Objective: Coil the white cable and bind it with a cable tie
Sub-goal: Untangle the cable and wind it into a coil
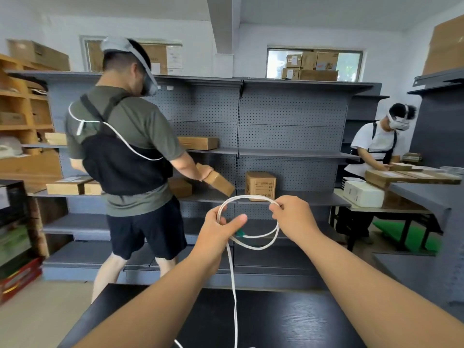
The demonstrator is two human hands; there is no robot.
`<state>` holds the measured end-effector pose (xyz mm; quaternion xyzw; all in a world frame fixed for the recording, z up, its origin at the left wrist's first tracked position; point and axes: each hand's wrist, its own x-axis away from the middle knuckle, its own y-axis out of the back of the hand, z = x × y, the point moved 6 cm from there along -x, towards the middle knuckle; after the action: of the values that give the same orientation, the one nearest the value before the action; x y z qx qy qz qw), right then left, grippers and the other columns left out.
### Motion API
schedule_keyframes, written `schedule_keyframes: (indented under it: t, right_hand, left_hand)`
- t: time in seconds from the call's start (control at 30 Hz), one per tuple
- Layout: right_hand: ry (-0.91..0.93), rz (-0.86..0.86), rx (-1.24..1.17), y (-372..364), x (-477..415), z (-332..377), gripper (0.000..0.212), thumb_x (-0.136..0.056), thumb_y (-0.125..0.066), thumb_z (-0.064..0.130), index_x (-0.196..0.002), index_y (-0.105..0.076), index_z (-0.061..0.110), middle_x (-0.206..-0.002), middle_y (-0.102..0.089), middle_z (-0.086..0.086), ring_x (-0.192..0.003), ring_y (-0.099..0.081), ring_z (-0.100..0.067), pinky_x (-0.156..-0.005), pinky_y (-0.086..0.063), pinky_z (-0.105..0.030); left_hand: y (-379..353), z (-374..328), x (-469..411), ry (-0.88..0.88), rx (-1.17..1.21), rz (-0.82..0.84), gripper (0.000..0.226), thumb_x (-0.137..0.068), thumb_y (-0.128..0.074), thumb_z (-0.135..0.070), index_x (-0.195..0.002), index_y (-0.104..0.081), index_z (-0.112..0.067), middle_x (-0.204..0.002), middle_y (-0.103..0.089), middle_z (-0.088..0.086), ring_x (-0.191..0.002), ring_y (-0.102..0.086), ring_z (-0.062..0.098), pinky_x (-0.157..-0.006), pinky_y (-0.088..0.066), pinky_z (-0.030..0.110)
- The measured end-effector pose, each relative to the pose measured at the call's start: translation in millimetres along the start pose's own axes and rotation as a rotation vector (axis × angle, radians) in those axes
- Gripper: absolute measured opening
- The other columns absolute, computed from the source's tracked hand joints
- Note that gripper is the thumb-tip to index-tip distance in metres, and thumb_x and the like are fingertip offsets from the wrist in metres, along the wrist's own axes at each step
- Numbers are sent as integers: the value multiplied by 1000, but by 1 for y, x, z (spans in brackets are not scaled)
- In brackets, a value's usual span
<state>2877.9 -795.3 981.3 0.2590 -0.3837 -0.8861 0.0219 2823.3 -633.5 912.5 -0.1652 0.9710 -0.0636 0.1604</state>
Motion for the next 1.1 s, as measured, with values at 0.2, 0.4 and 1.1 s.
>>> schedule_keyframes:
  t: [0.2, 0.4, 1.1]
  right_hand:
    - [-58, -1, -69, -3, 0, -2, 26, -93, -47, 18, -86, -69, 6, -85, -69, -11, -78, -60, -26, -63, -43, -28]
    - [-76, -9, -176, -6, 1, -2, 22, -94, -48, 20, -82, -65, 13, -82, -68, -6, -63, -54, -12, -56, -41, -24]
    - [-220, 211, -405, -9, 13, -2, 17, -87, -55, 13, -77, -67, 6, -73, -65, -8, -55, -48, -15, -56, -44, -27]
  left_hand:
    - [7, -3, 0, -74, -215, -63, 45, -79, -66, 2, -109, -48, -27, -82, -36, -3, -67, -43, 8, -63, -49, 19]
    - [13, -9, -3, -62, -89, -148, 33, -81, -61, 8, -105, -56, -15, -79, -42, 0, -71, -49, 13, -72, -47, 23]
    - [9, -24, 0, -158, 86, -171, 30, -100, -35, -27, -88, -62, -22, -52, -40, -7, -51, -43, 7, -64, -46, 27]
